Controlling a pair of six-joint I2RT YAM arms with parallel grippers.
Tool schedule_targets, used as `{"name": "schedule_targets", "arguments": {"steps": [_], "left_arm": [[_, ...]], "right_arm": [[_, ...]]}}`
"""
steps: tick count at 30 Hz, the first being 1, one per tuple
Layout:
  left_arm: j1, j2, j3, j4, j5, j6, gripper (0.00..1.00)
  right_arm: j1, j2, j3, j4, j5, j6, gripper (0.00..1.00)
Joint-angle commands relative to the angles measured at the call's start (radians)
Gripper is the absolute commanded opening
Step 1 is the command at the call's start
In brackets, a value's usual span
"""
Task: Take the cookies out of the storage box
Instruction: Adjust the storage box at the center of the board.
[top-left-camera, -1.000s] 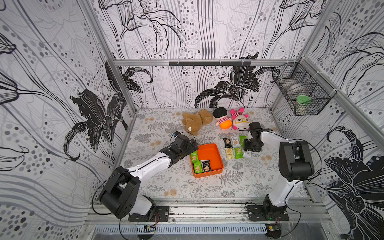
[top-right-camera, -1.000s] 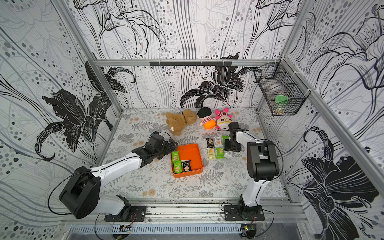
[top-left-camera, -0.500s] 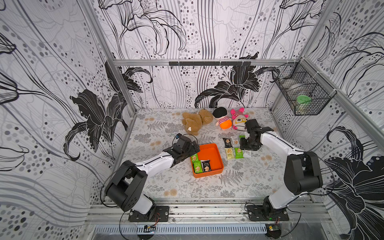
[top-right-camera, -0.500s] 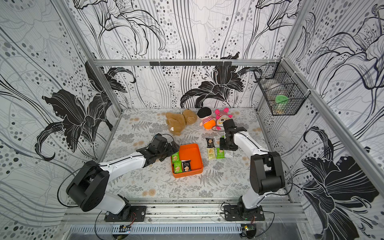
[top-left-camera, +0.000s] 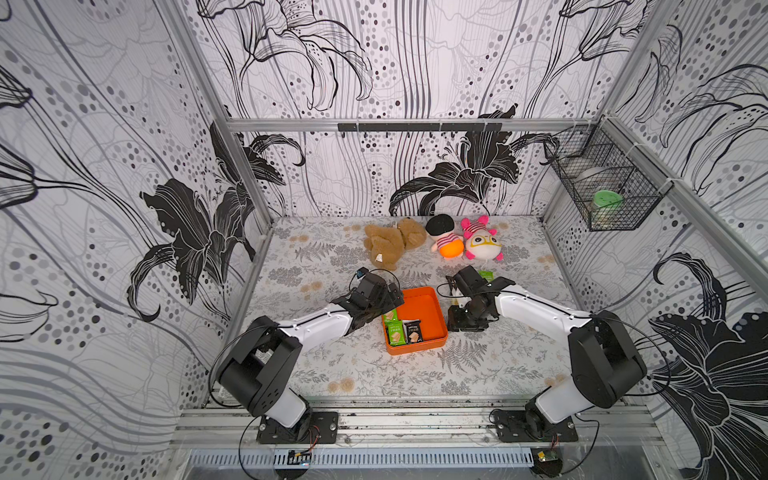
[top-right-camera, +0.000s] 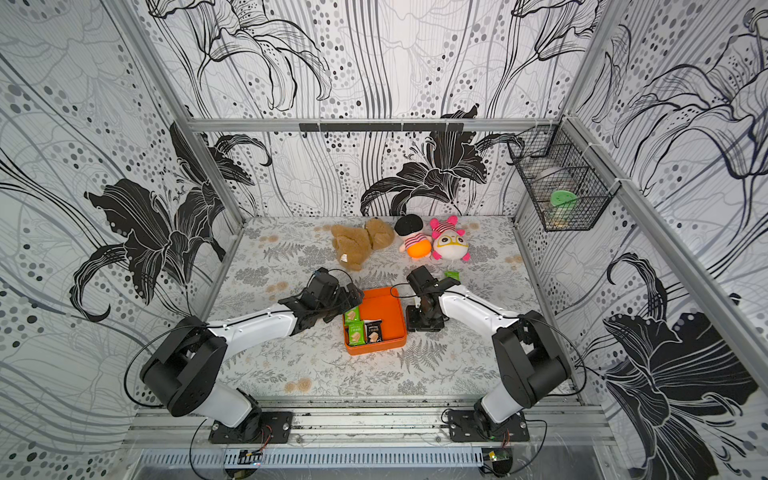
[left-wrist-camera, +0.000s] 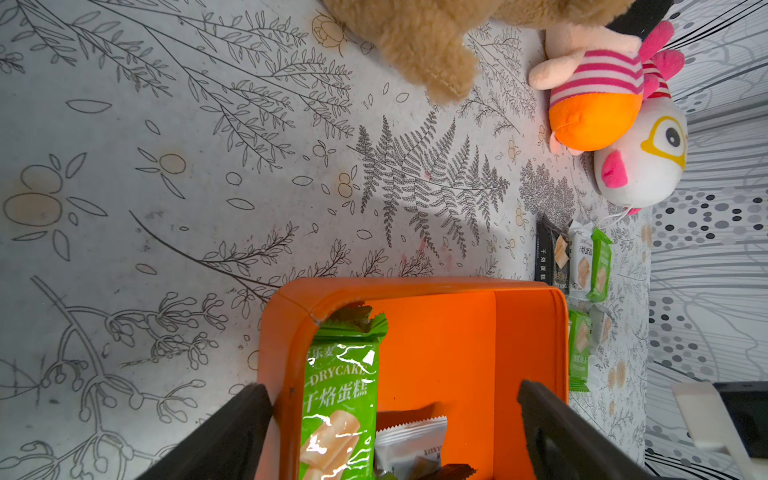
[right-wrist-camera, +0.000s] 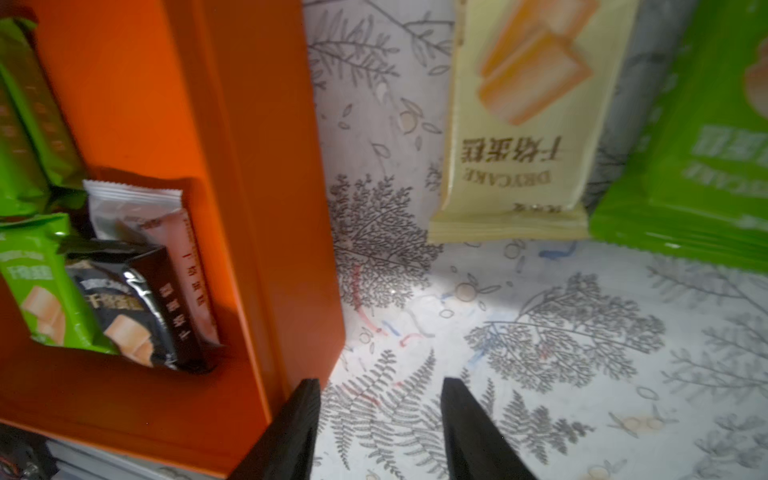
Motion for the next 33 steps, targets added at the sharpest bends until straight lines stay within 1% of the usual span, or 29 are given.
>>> {"name": "schedule_targets", "arguments": {"steps": [1,9,14,17,22,26,30,33], "left_arm": [[-0.009,0.038,0.02,0.043,0.022,0.004,0.97],[-0.008,0.114,0.101,0.057,0.044,0.004,0.97],[-0.008,0.147,0.162,0.021,0.045,0.048,0.97],[-0.007,0.157,0.207,-0.05,0.03,0.096,0.97],[-0.008,0.124,0.259,-0.184,-0.043,0.179,0.97],[-0.008,0.082,0.295,-0.296,-0.108,0.241,0.97],[-0.008,0.034,0.298,-0.361,-0.116,0.256,0.97],[-0.02,-0.001,0.303,-0.42,-0.131,0.241,0.97]], "right_arm": [[0.022,0.002,-0.014,0.04,-0.031,0.064,0.52],[0.09,0.041,0.024,0.073,-0.033,0.108,0.52],[0.106,0.064,0.043,0.082,-0.024,0.128,0.52],[0.105,0.067,0.071,0.053,0.023,0.129,0.52],[0.105,0.066,0.146,-0.028,0.133,0.103,0.53],[0.103,0.06,0.179,-0.074,0.188,0.08,0.54],[0.065,0.04,0.17,-0.083,0.173,0.047,0.55],[0.006,0.018,0.167,-0.086,0.14,0.018,0.56]]}}
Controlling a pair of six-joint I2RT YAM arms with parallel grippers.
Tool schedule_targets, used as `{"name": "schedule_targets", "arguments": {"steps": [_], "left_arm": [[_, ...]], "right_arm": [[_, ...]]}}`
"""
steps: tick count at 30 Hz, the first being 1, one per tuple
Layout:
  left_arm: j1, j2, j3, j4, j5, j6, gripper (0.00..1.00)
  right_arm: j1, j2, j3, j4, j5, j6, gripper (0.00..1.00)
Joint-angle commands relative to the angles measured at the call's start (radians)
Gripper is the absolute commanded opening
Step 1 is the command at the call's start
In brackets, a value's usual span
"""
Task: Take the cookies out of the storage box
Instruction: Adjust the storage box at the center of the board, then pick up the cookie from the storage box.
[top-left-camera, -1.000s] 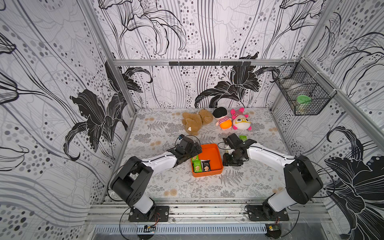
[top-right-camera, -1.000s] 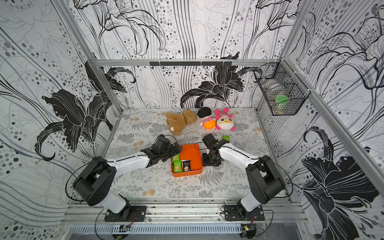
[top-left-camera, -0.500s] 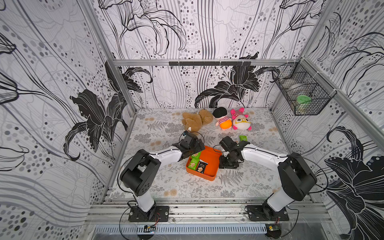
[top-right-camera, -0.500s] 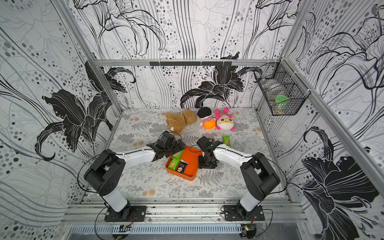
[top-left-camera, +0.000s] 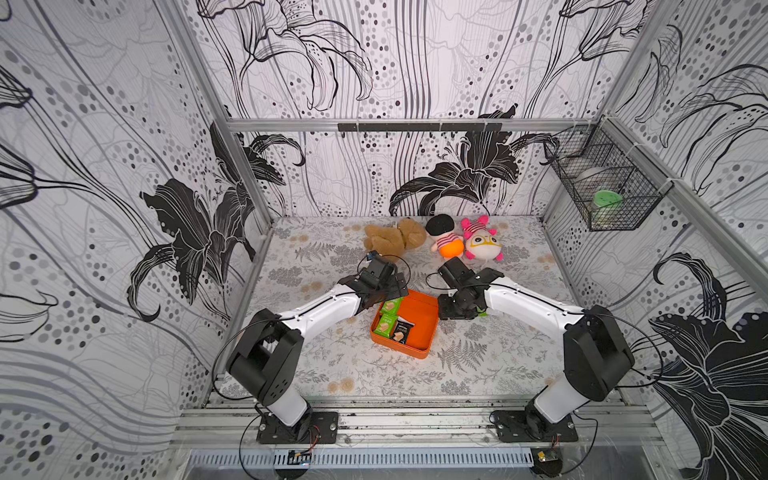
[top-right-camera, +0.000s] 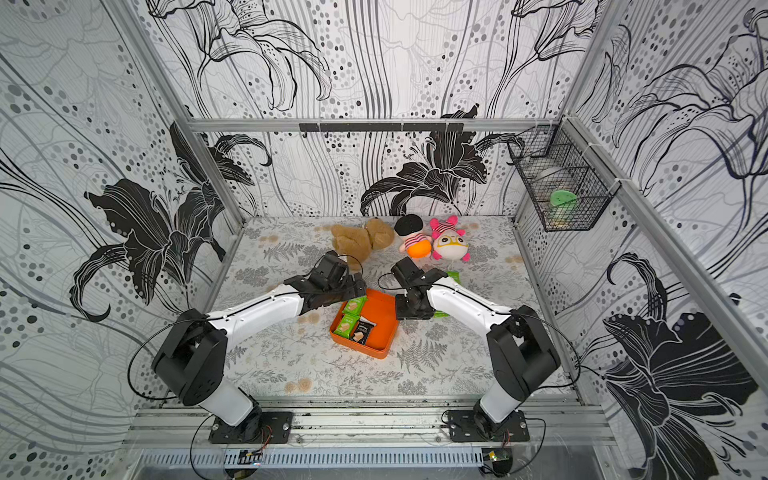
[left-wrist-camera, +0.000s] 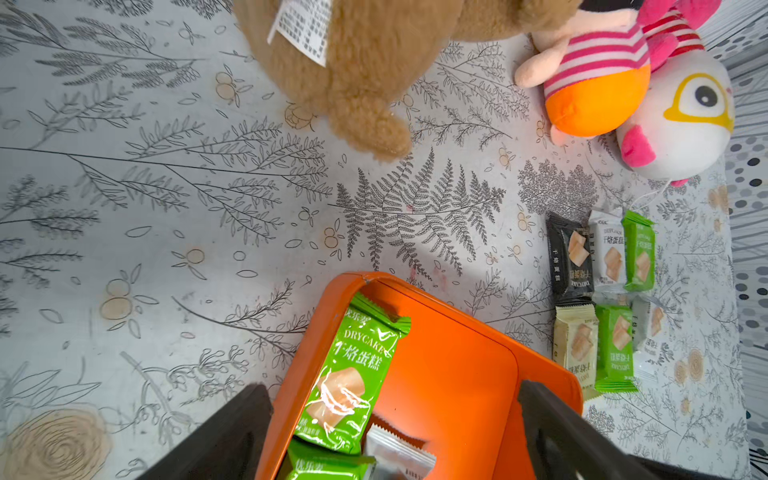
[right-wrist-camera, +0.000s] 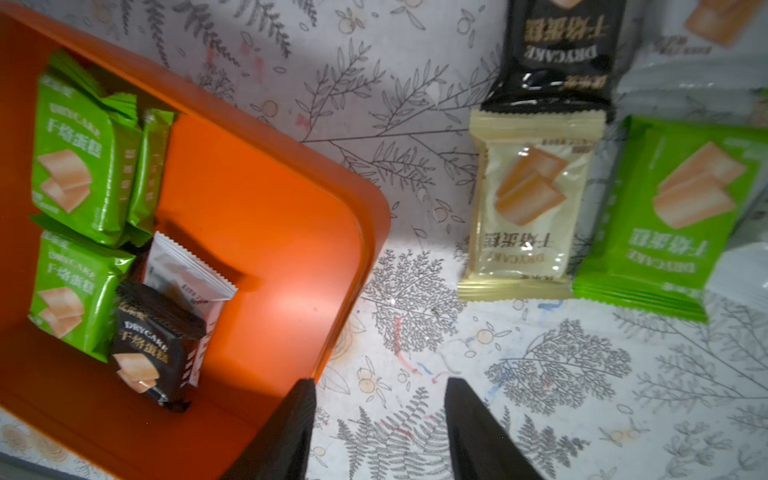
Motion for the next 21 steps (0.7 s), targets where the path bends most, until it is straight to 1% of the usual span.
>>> {"name": "schedule_targets", "arguments": {"steps": [1,2,5,7,9,11,13,15,17,21], "left_arm": [[-0.025,-0.05,0.031,-0.114,-0.043,0.018,0.97],[-0.044,-0.061,0.04,-0.143,-0.051,0.015,0.97],[-0.115,-0.074,0.081,-0.237,-0.101,0.004,0.97],[-0.166,-0.072,0.103,-0.304,-0.147,-0.019,0.97],[-0.231,-0.073,0.103,-0.336,-0.199,-0.031,0.98],[-0.27,-0.07,0.088,-0.353,-0.209,-0.042,0.98],[-0.29,-0.061,0.078,-0.371,-0.2,-0.055,0.93],[-0.306,-0.052,0.074,-0.378,-0.183,-0.054,0.9],[-0.321,-0.04,0.079,-0.386,-0.179,-0.04,0.86],[-0.321,0.008,0.1,-0.404,-0.186,0.003,0.79]], "right_arm": [[-0.069,-0.05,0.002,-0.047,-0.019,-0.052,0.56],[-0.088,-0.062,0.001,-0.047,-0.034,-0.064,0.56],[-0.126,-0.085,-0.008,-0.034,-0.029,-0.111,0.57],[-0.157,-0.089,-0.013,-0.026,-0.06,-0.138,0.57],[-0.177,-0.095,-0.029,-0.003,-0.081,-0.165,0.57],[-0.189,-0.104,-0.046,0.024,-0.089,-0.185,0.57],[-0.197,-0.109,-0.051,0.025,-0.099,-0.192,0.57],[-0.199,-0.126,-0.061,0.03,-0.11,-0.19,0.57],[-0.199,-0.15,-0.083,0.047,-0.117,-0.185,0.57],[-0.202,-0.162,-0.113,0.055,-0.112,-0.178,0.57]]}}
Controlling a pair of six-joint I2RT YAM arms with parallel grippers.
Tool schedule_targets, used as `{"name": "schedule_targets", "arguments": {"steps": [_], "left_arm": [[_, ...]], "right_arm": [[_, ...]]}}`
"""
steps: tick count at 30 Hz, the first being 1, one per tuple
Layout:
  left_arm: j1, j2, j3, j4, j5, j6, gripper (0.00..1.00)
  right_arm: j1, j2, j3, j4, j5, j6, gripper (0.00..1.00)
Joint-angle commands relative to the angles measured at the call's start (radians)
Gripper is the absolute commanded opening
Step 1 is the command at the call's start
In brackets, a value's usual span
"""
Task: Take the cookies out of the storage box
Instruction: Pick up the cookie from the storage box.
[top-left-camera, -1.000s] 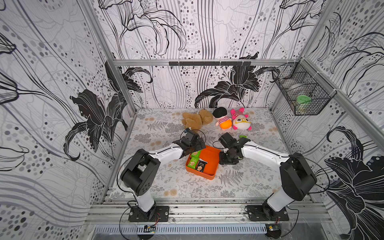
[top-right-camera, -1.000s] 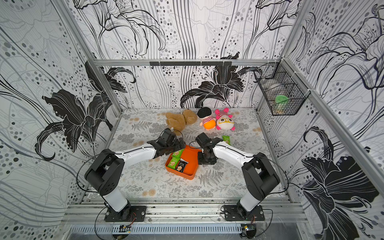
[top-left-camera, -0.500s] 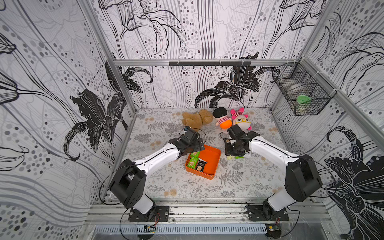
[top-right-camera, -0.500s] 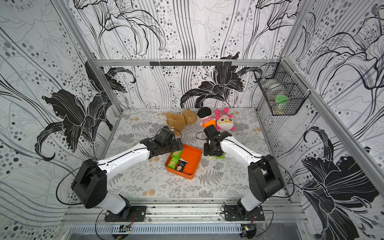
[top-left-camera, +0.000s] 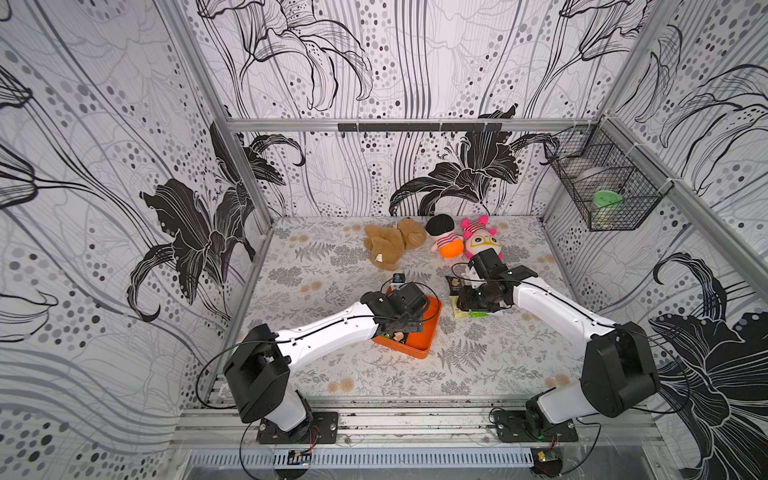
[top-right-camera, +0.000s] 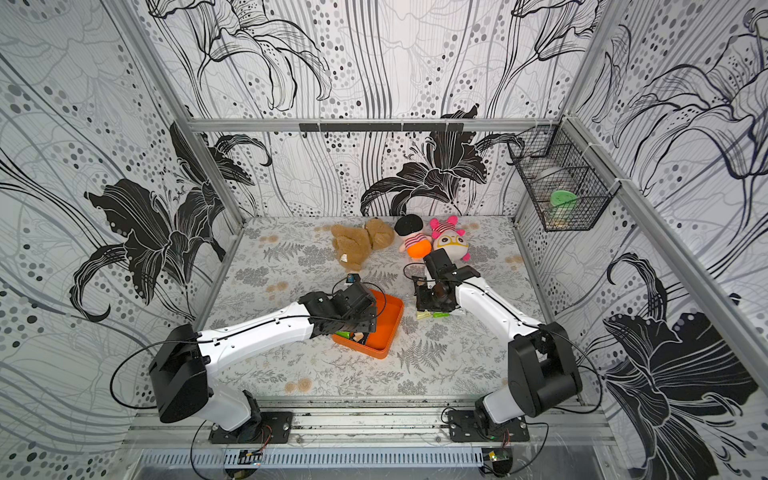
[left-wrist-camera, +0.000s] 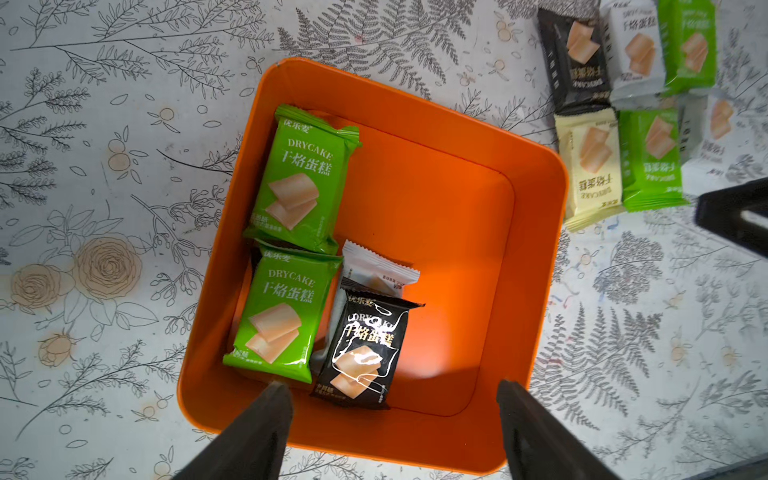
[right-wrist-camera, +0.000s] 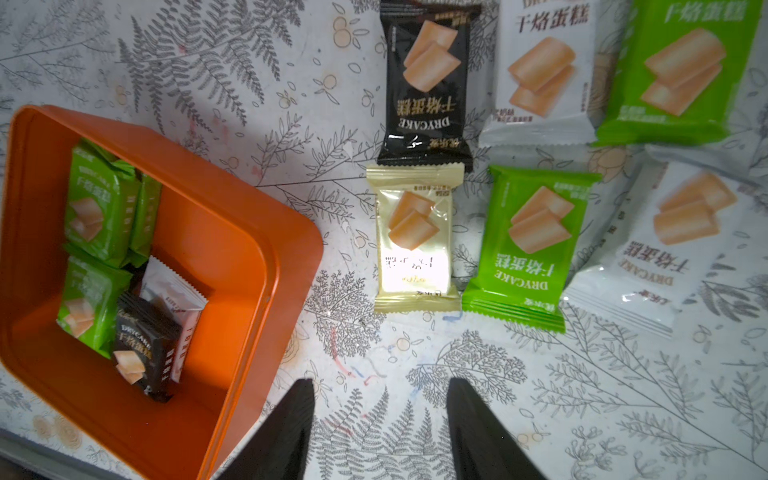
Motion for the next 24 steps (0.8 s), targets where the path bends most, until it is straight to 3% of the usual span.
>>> {"name": "schedule_targets", "arguments": {"steps": [1,4,10,24], "left_arm": [[-0.006,0.065,0.042,-0.054,-0.023,0.05,0.77],[-0.007,0.149,0.104,-0.079,-0.01,0.114,0.7],[-0.004,0.268,0.186,-0.111,-0.024,0.175,0.72],[0.02,0.296,0.117,-0.065,0.045,0.182,0.74]], "right_arm": [[-0.006,-0.022,-0.031,0.011,-0.017,-0.018,0.57],[-0.006,-0.028,-0.043,0.008,0.001,-0.022,0.57],[-0.018,-0.043,-0.06,0.004,0.03,-0.034,0.57],[-0.026,0.003,-0.053,0.006,0.05,-0.046,0.57]]}}
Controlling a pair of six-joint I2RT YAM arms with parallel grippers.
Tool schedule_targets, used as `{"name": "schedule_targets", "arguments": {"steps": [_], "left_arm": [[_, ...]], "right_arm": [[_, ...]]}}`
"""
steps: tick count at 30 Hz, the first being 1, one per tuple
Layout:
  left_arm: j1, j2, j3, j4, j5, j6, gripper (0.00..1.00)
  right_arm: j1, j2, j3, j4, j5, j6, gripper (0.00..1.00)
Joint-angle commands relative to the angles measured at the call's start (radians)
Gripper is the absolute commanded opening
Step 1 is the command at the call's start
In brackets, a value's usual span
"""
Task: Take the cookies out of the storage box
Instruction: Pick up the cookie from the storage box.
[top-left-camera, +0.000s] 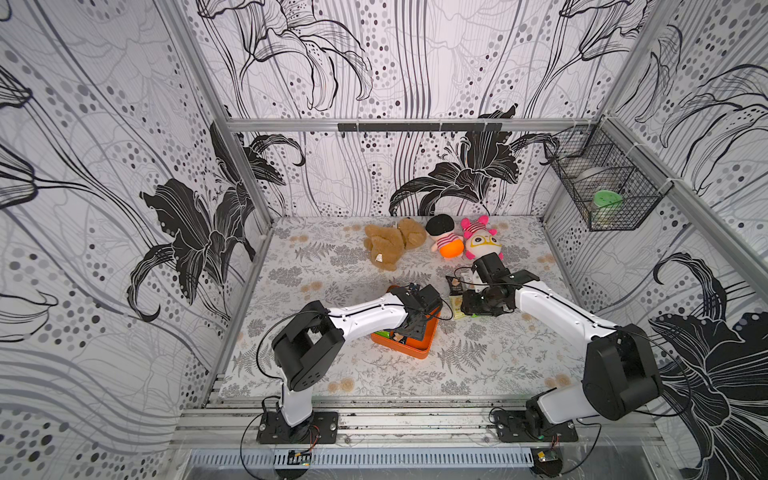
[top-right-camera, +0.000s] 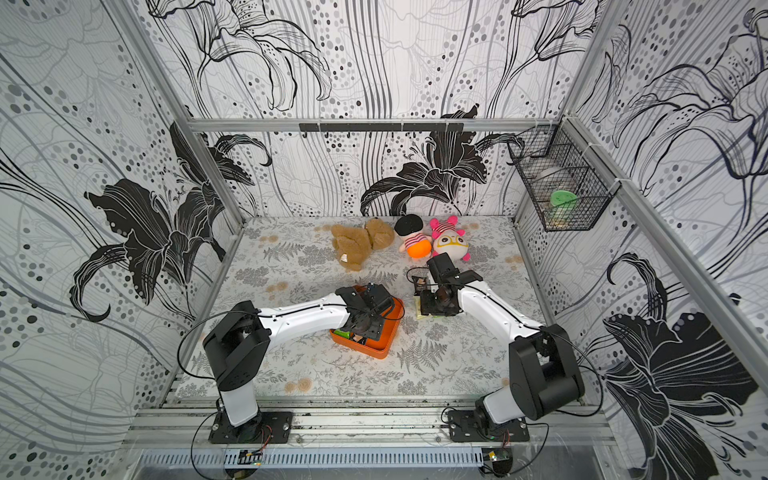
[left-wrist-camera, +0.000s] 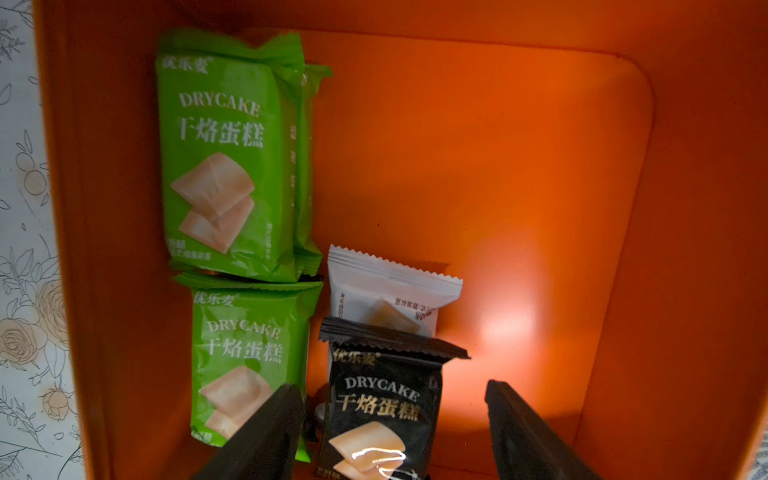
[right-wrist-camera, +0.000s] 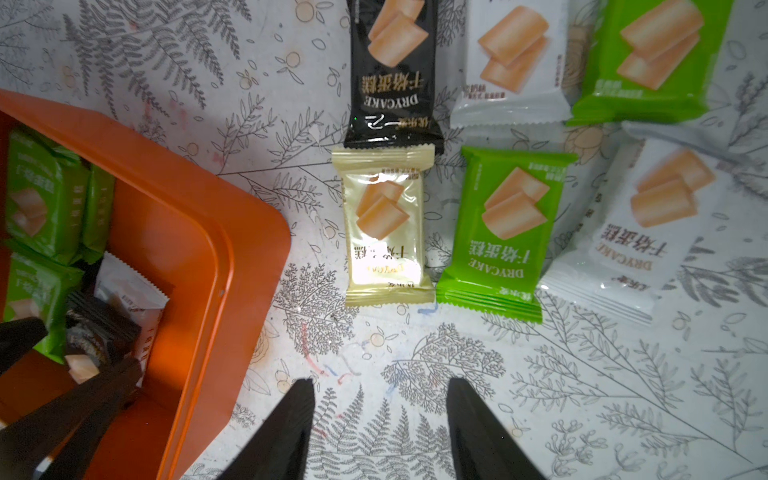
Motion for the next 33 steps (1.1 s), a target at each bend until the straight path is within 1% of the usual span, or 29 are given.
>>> {"name": "schedule_targets", "arguments": {"steps": [1,7,10,12,16,18,22,24,33], "left_arm": [[0.005,0.015,-0.021,0.027,0.027,0.01,0.74],[0.006,0.012,-0.054,0.055,0.037,-0.002,0.72],[0.005,0.009,-0.068,0.072,0.049,-0.01,0.67],[0.005,0.01,-0.08,0.086,0.058,-0.016,0.6],[0.005,0.014,-0.092,0.104,0.068,-0.024,0.57],[0.005,0.017,-0.092,0.107,0.068,-0.025,0.53],[0.005,0.013,-0.08,0.097,0.058,-0.027,0.51],[0.004,0.009,-0.07,0.089,0.053,-0.029,0.49],[0.005,-0.011,-0.033,0.055,0.031,-0.038,0.49]], "right_arm": [[-0.008,0.009,-0.005,-0.011,0.027,-0.024,0.57],[-0.011,-0.01,-0.02,-0.013,0.035,-0.028,0.57],[-0.013,-0.009,-0.024,-0.016,0.039,-0.031,0.57],[-0.013,-0.011,-0.026,-0.015,0.04,-0.031,0.57],[-0.013,-0.015,-0.035,-0.013,0.041,-0.032,0.57],[-0.013,-0.014,-0.036,-0.017,0.042,-0.034,0.57],[-0.013,-0.024,-0.033,-0.024,0.044,-0.036,0.57],[-0.013,-0.03,-0.03,-0.028,0.047,-0.038,0.57],[-0.014,-0.025,-0.024,-0.034,0.051,-0.046,0.57]]}}
